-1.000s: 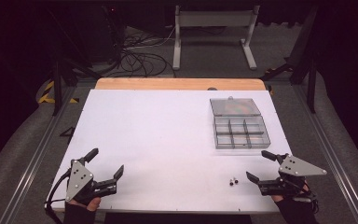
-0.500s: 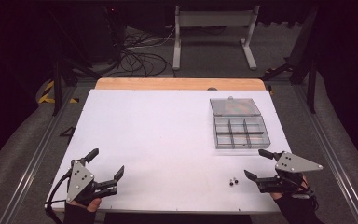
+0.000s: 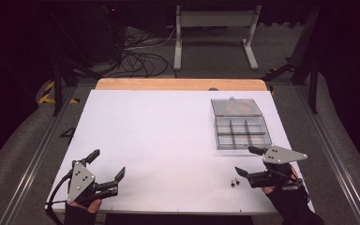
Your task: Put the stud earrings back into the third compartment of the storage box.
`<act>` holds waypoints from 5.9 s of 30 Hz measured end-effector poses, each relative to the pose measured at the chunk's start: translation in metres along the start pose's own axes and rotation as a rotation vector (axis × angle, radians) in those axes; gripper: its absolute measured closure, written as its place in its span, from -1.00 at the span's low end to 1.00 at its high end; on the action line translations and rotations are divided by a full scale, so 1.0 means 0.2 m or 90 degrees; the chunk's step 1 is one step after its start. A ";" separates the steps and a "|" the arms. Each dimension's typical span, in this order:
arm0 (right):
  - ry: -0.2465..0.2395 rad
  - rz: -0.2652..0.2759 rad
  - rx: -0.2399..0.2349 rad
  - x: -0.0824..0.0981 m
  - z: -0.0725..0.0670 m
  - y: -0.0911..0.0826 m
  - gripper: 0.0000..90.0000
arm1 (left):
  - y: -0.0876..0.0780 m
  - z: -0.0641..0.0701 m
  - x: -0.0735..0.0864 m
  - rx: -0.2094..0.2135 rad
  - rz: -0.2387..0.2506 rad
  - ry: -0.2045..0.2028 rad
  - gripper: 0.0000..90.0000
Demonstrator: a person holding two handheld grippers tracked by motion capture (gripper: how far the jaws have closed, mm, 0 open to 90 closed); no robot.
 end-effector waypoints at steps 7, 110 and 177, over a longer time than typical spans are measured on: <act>-0.003 -0.013 -0.019 -0.03 -0.03 0.06 -0.63 | 0.00 0.00 0.00 -0.001 -0.001 0.001 -0.85; 0.034 -0.311 0.034 -0.04 -0.02 0.09 0.77 | 0.00 0.00 0.00 -0.001 -0.007 -0.002 -0.84; 0.150 -0.247 0.190 -0.21 0.63 0.24 0.77 | 0.00 -0.01 0.01 0.000 -0.010 -0.007 -0.83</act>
Point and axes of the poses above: each handheld gripper's, and its own axes: y roughly forward along the jaws, x roughly out of its underside, z roughly to its right, the point moved 5 cm from there along y, roughly forward along the jaws, and after that the axes turned 6 degrees about y, right-handed, at the moved point
